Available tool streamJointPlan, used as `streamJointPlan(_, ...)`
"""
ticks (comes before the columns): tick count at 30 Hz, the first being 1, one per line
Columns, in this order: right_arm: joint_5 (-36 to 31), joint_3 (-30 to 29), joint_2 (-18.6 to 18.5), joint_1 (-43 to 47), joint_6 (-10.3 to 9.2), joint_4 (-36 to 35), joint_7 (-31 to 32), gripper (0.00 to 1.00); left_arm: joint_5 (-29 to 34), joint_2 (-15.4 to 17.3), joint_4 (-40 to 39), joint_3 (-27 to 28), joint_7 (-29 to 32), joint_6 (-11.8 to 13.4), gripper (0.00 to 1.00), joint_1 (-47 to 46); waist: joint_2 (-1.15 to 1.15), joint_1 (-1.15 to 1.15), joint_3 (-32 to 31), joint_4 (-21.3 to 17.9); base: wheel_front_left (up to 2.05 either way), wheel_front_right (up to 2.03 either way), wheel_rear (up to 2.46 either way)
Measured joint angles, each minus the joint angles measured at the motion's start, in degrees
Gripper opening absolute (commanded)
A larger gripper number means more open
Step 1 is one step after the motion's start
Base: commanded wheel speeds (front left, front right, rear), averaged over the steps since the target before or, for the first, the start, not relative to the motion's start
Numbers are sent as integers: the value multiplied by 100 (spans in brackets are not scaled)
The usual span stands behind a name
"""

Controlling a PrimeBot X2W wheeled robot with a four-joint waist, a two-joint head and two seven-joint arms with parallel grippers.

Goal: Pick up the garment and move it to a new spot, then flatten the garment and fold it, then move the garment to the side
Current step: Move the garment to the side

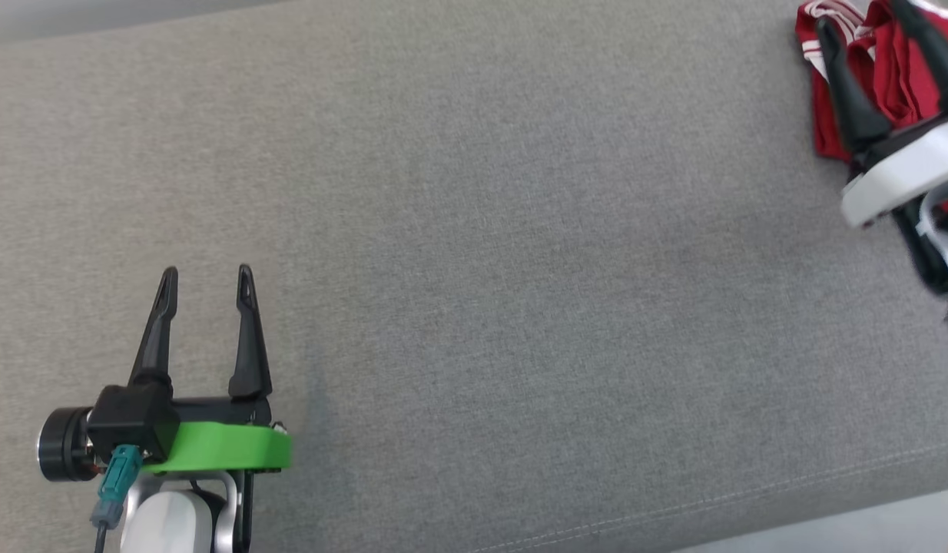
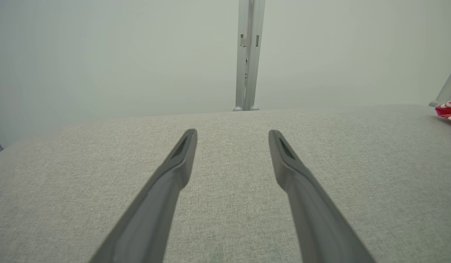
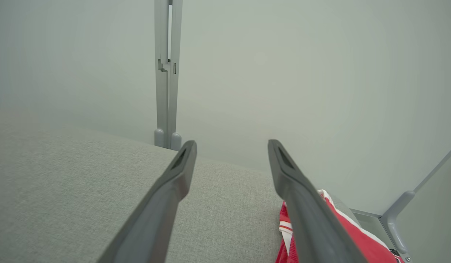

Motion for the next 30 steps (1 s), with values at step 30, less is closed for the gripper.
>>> streamJointPlan(30,-760,-1668,1410,4000,-1,-2000,33,100,-201,-68,664,153,0,-314,100,573,0,0,-1482,587,0,0,0)
